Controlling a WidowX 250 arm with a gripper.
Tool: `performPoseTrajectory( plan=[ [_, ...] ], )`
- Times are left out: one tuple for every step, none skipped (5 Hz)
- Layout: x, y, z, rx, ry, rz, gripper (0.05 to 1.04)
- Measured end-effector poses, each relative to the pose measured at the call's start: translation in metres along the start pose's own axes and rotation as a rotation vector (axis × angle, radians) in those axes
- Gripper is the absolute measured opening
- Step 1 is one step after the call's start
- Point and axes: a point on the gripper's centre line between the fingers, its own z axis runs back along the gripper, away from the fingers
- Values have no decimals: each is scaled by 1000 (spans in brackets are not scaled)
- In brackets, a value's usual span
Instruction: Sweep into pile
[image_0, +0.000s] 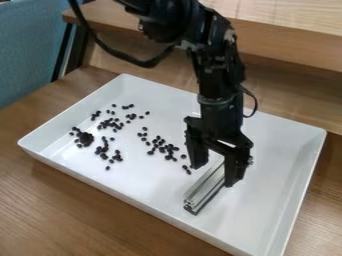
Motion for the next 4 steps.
performPoseTrajectory(
  plan=[
    [4,3,-11,10,6,58,1000],
    [9,4,-24,47,18,68,974],
    [11,-1,-30,97,3,35,705],
    [12,0,-31,112,-7,25,424]
  ],
)
